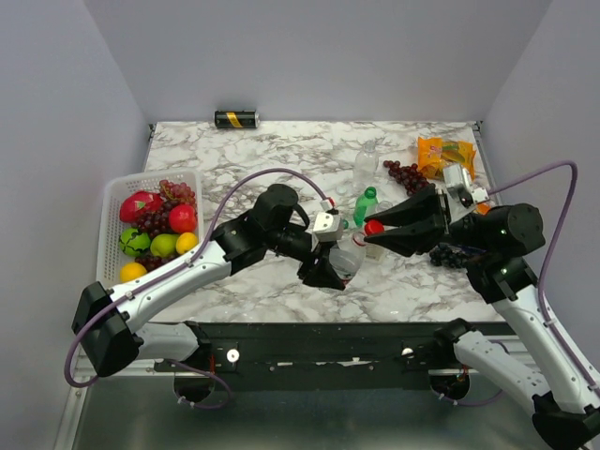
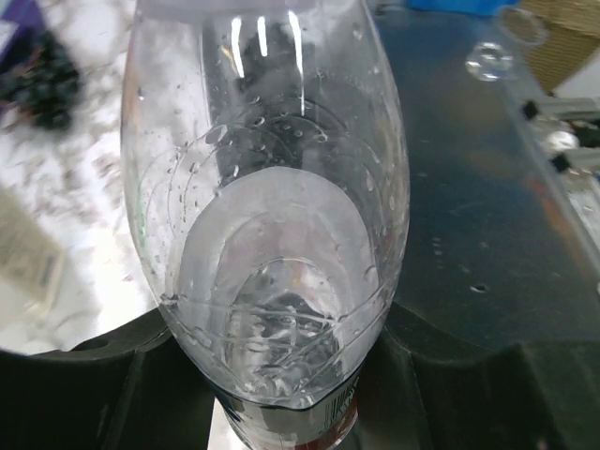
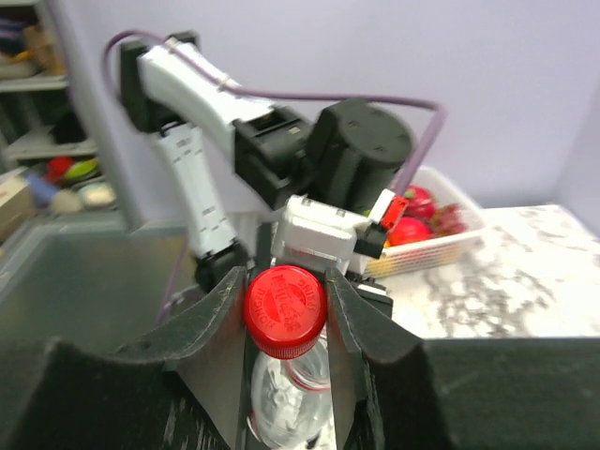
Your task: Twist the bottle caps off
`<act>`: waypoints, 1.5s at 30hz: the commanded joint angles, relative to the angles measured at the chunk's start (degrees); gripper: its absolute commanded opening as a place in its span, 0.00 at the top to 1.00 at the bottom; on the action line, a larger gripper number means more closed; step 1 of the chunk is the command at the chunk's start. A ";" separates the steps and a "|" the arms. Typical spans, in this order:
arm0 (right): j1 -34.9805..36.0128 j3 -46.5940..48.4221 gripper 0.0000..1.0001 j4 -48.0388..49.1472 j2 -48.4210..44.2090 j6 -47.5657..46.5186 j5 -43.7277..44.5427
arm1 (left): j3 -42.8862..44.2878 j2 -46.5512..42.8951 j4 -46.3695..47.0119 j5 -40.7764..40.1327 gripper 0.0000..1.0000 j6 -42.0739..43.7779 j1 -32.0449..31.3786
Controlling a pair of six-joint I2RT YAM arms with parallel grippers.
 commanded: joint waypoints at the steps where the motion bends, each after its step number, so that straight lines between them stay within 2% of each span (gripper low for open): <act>1: -0.38 0.29 0.76 -8.28 -5.21 -3.32 16.00 | -0.64 -3.41 0.70 -24.17 0.72 -0.39 1.11; 4: -0.38 0.91 0.76 -15.67 -8.30 -6.92 23.31 | -1.96 -5.43 2.81 -31.75 0.72 -2.50 3.13; 8: -0.29 -1.11 0.76 -21.32 -8.13 -8.07 24.73 | -2.84 -7.10 3.95 -39.23 0.72 -6.19 6.99; 10: 0.15 -5.32 0.76 -21.50 -7.34 -6.49 26.21 | -3.19 -7.72 4.74 -40.57 0.72 -8.38 10.23; 13: 3.92 -10.76 0.76 -23.86 -6.20 -6.22 33.23 | -3.55 -8.60 5.01 -42.85 0.71 -9.44 12.79; 16: 11.47 -15.07 0.76 -25.10 -3.57 -6.40 41.93 | -3.72 -9.39 5.01 -44.35 0.72 -9.01 13.50; 17: 15.75 -15.96 0.76 -24.84 -2.86 -5.97 44.04 | -3.90 -9.56 5.09 -44.53 0.72 -8.83 13.85; 18: 17.79 -16.75 0.76 -24.67 -2.33 -4.74 48.41 | -3.81 -9.65 5.09 -44.62 0.72 -8.74 13.94; 20: 22.18 -20.34 0.76 -22.56 -1.19 -2.81 51.78 | -3.81 -9.74 4.92 -44.88 0.71 -8.57 14.03; 26: 28.00 -29.84 0.76 -13.78 3.20 4.23 63.30 | -3.72 -9.13 4.83 -44.27 0.71 -8.48 14.03; 30: 29.50 -34.16 0.76 -8.59 9.17 7.04 70.58 | -3.63 -8.86 4.74 -43.56 0.71 -8.57 14.03; 37: 31.35 -36.62 0.73 -2.87 17.70 8.80 76.22 | -3.37 -8.95 4.48 -42.77 0.71 -8.57 14.03; 45: 35.13 -34.08 0.68 -5.50 24.21 10.99 83.87 | -3.19 -8.77 4.30 -41.89 0.71 -8.48 14.03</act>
